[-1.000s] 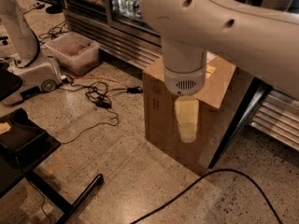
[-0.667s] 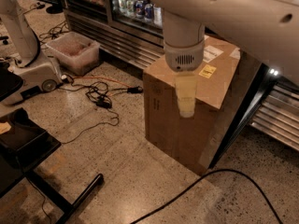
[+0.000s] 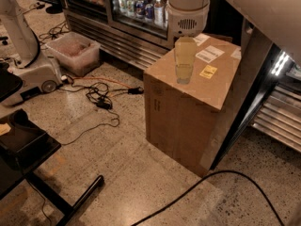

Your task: Close left fridge door

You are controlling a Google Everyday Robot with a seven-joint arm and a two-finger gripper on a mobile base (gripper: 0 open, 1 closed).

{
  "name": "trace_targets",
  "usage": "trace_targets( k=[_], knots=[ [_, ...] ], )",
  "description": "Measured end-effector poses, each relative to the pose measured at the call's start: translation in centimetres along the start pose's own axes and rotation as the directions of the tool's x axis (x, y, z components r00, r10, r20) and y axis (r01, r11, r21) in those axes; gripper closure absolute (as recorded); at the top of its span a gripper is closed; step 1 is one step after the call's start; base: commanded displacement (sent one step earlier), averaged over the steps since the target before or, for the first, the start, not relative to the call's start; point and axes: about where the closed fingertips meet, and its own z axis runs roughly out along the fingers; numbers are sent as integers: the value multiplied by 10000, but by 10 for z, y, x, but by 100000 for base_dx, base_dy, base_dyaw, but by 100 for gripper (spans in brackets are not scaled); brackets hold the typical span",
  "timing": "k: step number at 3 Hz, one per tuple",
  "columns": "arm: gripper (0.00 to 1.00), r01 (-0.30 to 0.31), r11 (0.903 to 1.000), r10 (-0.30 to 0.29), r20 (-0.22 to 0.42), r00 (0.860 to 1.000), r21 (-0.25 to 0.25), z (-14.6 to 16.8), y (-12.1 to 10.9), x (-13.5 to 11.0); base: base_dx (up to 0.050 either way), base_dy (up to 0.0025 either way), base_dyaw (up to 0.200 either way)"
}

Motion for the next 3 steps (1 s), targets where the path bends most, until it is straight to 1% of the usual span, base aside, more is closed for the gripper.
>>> trace_targets(
  k=[1, 2, 3],
  knots=[
    [0, -1, 10000, 1, 0, 10000, 0, 0, 0, 0, 0, 0, 0],
    [0, -188, 9998, 188, 11, 9998, -65, 14, -14, -2, 0, 0, 0],
    [0, -513, 9959, 512, -25, 9987, -751, 55, -25, 2, 0, 0, 0]
  ],
)
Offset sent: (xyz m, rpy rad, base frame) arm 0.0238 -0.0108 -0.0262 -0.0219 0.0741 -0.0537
